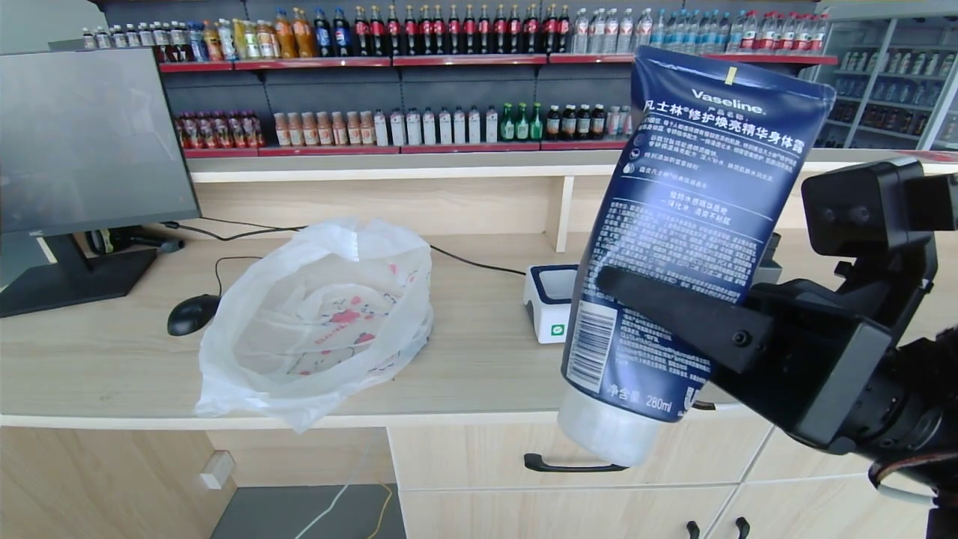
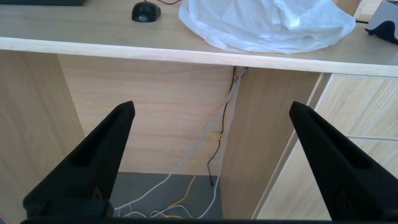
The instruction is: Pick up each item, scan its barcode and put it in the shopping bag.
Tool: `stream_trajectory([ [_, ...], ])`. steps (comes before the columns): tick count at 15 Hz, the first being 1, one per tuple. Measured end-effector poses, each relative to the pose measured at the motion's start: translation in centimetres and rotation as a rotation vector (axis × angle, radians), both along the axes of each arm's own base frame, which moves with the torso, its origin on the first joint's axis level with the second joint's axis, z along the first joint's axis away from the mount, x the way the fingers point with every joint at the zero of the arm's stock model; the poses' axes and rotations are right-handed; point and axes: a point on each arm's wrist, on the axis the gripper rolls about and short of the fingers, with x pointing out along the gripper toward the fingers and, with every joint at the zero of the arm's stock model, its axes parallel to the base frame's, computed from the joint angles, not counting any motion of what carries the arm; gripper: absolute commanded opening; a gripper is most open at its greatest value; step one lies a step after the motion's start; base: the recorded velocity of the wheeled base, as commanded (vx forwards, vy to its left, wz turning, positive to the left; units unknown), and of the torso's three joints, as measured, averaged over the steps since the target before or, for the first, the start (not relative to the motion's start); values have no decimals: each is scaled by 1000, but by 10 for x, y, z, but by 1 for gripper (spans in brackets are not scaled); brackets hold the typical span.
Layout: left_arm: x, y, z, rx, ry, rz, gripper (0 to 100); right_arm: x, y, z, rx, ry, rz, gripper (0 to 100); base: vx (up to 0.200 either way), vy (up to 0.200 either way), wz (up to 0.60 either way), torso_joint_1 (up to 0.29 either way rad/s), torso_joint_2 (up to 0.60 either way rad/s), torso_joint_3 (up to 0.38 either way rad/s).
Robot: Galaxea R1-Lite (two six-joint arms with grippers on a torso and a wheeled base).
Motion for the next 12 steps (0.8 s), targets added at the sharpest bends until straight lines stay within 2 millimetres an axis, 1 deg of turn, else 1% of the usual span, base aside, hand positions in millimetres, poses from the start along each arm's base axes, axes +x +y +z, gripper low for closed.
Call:
stream_trajectory([
  [12, 0, 0, 0, 0, 0, -1, 100, -4, -2, 4, 9, -19, 4, 0, 0, 0, 0, 0, 0, 0],
])
